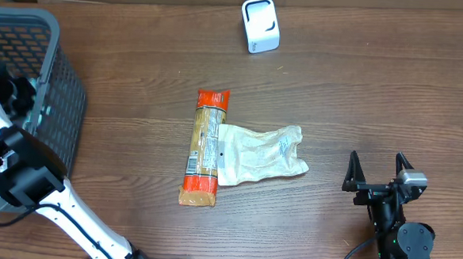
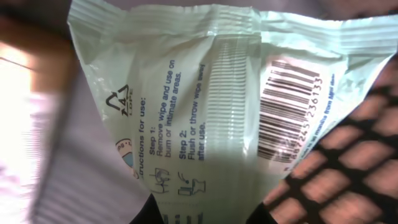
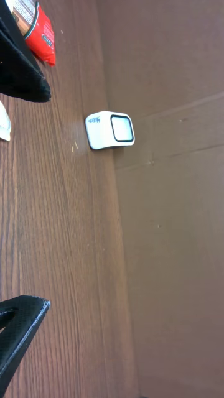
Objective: Scan the item barcode
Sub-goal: 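Hold the wipes pack barcode to the scanner, then drop it on table, then reach into the basket and grasp the white bottle with left gripper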
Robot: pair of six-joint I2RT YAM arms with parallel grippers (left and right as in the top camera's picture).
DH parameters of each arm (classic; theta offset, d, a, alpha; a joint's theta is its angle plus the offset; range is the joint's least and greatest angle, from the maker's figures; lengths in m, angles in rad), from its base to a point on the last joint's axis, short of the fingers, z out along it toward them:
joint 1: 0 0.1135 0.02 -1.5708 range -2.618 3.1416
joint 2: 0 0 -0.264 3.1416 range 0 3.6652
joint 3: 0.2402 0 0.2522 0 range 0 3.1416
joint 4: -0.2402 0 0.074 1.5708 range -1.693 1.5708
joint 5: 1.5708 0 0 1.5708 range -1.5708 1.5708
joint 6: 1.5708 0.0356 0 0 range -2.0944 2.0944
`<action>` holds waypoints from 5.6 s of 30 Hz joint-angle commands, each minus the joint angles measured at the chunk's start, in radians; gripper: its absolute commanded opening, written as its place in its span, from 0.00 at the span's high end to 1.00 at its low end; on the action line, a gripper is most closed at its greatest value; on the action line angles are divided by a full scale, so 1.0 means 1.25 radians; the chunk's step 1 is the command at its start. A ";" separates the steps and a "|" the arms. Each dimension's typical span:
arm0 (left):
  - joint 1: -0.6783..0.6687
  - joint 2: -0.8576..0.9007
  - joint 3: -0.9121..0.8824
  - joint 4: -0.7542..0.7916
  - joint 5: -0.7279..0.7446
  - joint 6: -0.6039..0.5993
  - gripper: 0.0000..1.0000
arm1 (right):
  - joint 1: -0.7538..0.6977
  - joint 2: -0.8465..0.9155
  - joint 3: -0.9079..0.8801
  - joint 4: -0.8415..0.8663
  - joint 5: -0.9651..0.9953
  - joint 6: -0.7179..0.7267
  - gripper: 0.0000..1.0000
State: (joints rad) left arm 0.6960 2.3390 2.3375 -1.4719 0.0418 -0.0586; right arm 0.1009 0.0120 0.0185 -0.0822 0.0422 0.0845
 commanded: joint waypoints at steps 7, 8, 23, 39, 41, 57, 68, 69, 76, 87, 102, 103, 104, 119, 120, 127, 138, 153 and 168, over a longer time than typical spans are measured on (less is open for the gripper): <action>-0.002 -0.236 0.242 -0.052 0.207 -0.012 0.96 | 0.005 -0.007 -0.008 0.004 0.007 -0.003 0.00; -0.011 -0.261 0.242 -0.059 0.233 0.005 0.96 | 0.005 -0.007 -0.008 0.004 0.007 -0.003 0.00; -0.439 -0.300 0.144 -0.158 0.209 0.056 0.95 | 0.005 -0.007 -0.008 0.004 0.007 -0.003 0.00; -0.977 -0.226 -0.405 0.421 0.210 -0.241 0.96 | 0.005 -0.007 -0.008 0.004 0.007 -0.003 0.00; -1.021 -0.210 -0.438 0.474 0.210 -0.259 0.96 | 0.005 -0.007 -0.008 0.004 0.007 -0.003 0.00; -1.141 -0.093 -0.443 0.569 0.220 -0.280 0.41 | 0.005 -0.007 -0.008 0.004 0.007 -0.003 0.00; -1.014 -0.210 -0.171 0.339 0.126 -0.161 0.07 | 0.005 -0.007 -0.008 0.004 0.007 -0.003 0.00; -0.993 -0.228 -0.132 0.303 0.096 -0.149 0.05 | 0.005 -0.007 -0.008 0.004 0.007 -0.003 0.00; -0.799 -0.358 0.047 0.096 -0.087 -0.114 0.00 | 0.005 -0.007 -0.008 0.004 0.007 -0.003 0.00; -0.286 -0.446 0.041 -0.100 -0.118 -0.103 0.00 | 0.005 -0.007 -0.008 0.004 0.007 -0.003 0.00; 0.028 -0.432 -0.290 0.140 -0.052 -0.106 0.00 | 0.005 -0.007 -0.008 0.004 0.007 -0.003 0.00; 0.031 -0.432 -0.320 0.168 -0.042 -0.093 0.00 | 0.005 -0.007 -0.008 0.004 0.007 -0.003 0.00; 0.031 -0.432 -0.355 0.201 -0.038 -0.073 0.00 | 0.005 -0.007 -0.008 0.004 0.007 -0.003 0.00; 0.064 -0.430 -0.541 0.459 -0.167 0.162 0.00 | 0.005 -0.007 -0.008 0.004 0.007 -0.003 0.00; 0.074 -0.425 -0.542 0.471 -0.168 0.182 0.00 | 0.005 -0.007 -0.008 0.004 0.007 -0.003 0.00; 0.142 -0.378 -0.544 0.490 -0.152 0.296 0.00 | 0.005 -0.007 -0.008 0.004 0.007 -0.003 0.00; 0.176 -0.269 -0.544 0.482 -0.114 0.324 0.00 | 0.005 -0.007 -0.008 0.004 0.007 -0.003 0.00; 0.177 -0.124 -0.544 0.471 -0.117 0.322 0.23 | 0.005 -0.007 -0.008 0.004 0.007 -0.003 0.00; 0.169 -0.134 -0.505 0.409 0.066 0.313 0.96 | 0.005 -0.007 -0.008 0.004 0.007 -0.003 0.00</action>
State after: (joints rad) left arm 0.9180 2.1452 1.6901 -0.9314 -0.0311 0.3435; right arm 0.1009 0.0120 0.0185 -0.0822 0.0422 0.0845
